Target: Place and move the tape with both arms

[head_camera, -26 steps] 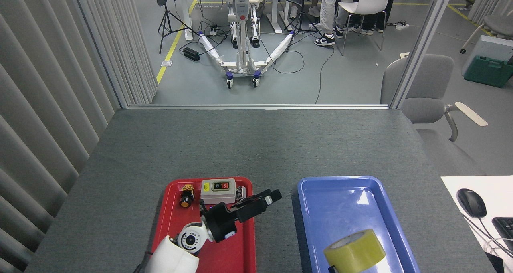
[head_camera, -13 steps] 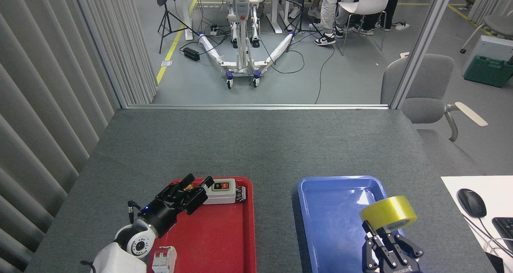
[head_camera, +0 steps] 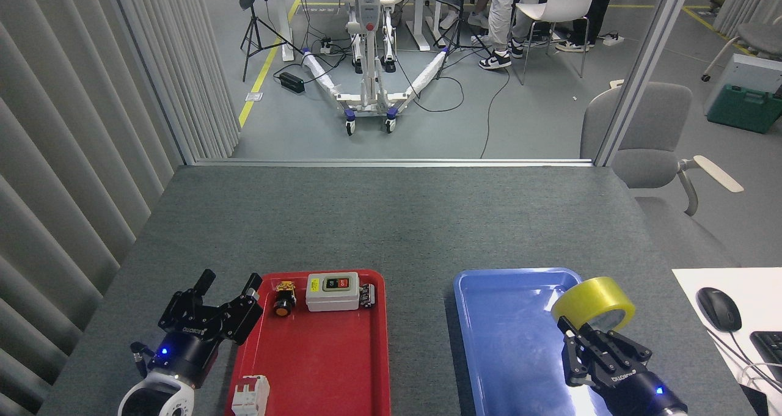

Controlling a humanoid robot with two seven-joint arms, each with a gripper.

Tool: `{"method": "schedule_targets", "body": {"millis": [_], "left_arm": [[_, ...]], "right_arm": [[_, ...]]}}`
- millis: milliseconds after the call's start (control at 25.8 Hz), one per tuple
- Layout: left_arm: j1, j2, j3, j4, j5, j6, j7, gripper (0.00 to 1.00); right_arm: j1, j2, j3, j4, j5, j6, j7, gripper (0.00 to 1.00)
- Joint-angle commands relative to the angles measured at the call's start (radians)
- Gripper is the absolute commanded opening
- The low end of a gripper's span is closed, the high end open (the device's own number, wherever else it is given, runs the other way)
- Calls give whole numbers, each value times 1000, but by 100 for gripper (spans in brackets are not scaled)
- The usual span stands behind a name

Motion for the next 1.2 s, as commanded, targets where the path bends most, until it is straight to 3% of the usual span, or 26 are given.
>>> {"method": "schedule_targets", "body": {"millis": [0, 116, 232, 310, 387, 465, 581, 697, 852, 968, 1084, 1161], "left_arm": [[10, 20, -2, -29, -96, 53, 26, 98], [90, -2, -2, -115, -186, 141, 116, 98], [183, -101, -2, -253, -301, 334, 182, 99], [202, -117, -21, -276, -301, 431, 178, 99], [209, -49, -116, -279, -272, 442, 165, 99], [206, 47, -165, -267, -162, 438, 141, 99], [214, 84, -168, -242, 79, 442, 93, 99], [194, 166, -170, -242, 214, 454, 58, 99], [177, 236, -203, -259, 230, 466, 64, 99], [188, 308, -240, -306, 280, 538, 67, 99], [183, 367, -312, -314, 280, 629, 124, 99], [174, 348, -321, -310, 256, 644, 147, 99]], "right_arm": [[-16, 2, 0, -1, -8, 22, 137, 0], [-45, 4, -2, -2, -20, 23, 315, 0], [-63, -1, -3, -1, -80, 25, 462, 0], [-65, 9, -32, 1, -92, 23, 549, 0], [-62, 10, -52, 3, -92, 18, 611, 0], [-65, 12, -57, 4, -97, 18, 622, 0], [-77, 13, -60, 9, -105, 20, 626, 0], [-85, 22, -61, 24, -132, 26, 637, 0], [-97, 31, -60, 58, -140, 29, 665, 0], [-97, 33, -60, 73, -138, 31, 658, 0], [-105, 30, -58, 105, -137, 31, 649, 17], [-123, 32, -55, 110, -132, 29, 648, 26]]}}
